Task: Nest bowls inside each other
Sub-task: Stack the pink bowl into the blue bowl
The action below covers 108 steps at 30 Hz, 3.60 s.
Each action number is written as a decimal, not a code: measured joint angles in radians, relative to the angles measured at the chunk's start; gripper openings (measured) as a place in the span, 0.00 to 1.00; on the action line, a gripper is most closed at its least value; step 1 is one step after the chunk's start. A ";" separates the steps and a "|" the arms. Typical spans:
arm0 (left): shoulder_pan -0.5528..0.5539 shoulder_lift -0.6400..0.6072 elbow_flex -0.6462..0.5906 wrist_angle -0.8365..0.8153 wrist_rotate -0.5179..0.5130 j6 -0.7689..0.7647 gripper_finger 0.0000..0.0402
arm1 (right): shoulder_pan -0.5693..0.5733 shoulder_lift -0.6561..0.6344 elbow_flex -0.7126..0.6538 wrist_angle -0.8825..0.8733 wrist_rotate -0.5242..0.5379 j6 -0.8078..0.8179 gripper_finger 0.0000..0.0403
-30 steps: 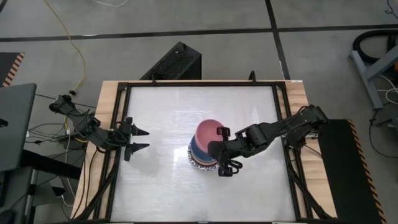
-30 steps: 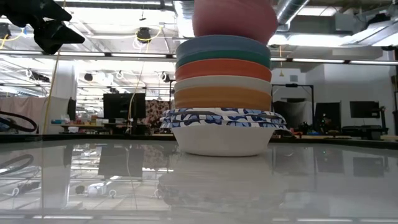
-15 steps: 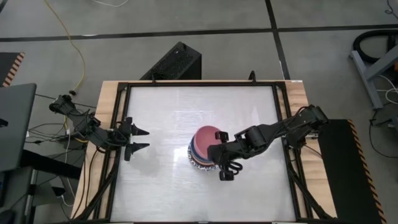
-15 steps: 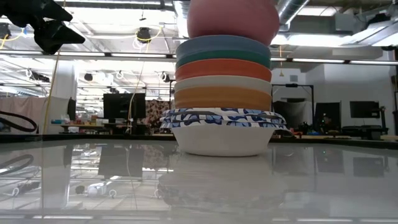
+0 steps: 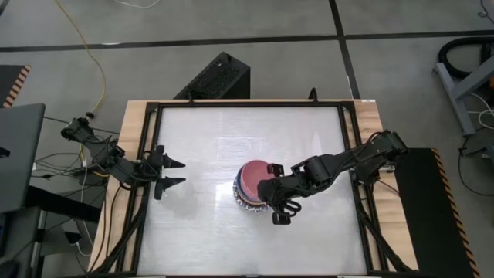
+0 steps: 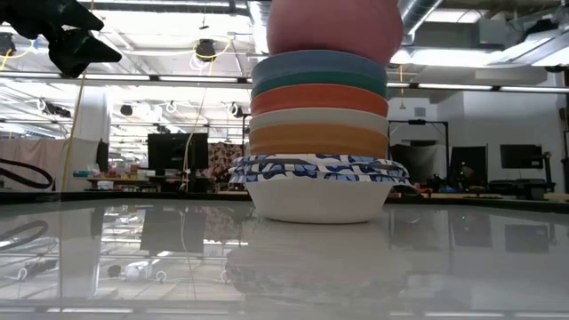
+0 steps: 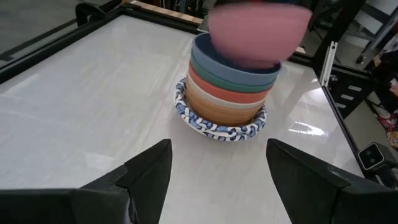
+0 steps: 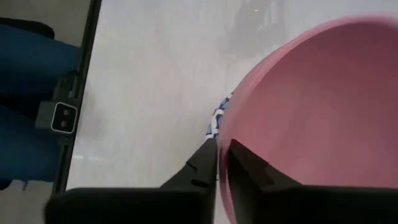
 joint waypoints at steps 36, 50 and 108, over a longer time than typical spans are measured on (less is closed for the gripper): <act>0.000 0.000 0.000 0.000 0.000 -0.055 0.63 | 0.137 0.251 0.001 0.282 0.599 0.111 0.22; 0.000 0.000 0.000 -0.001 0.000 -0.049 0.63 | 0.273 0.208 0.076 0.228 1.038 0.090 0.22; 0.000 0.000 -0.053 0.031 0.000 -0.093 0.63 | 0.176 0.230 0.025 0.048 0.867 0.403 0.22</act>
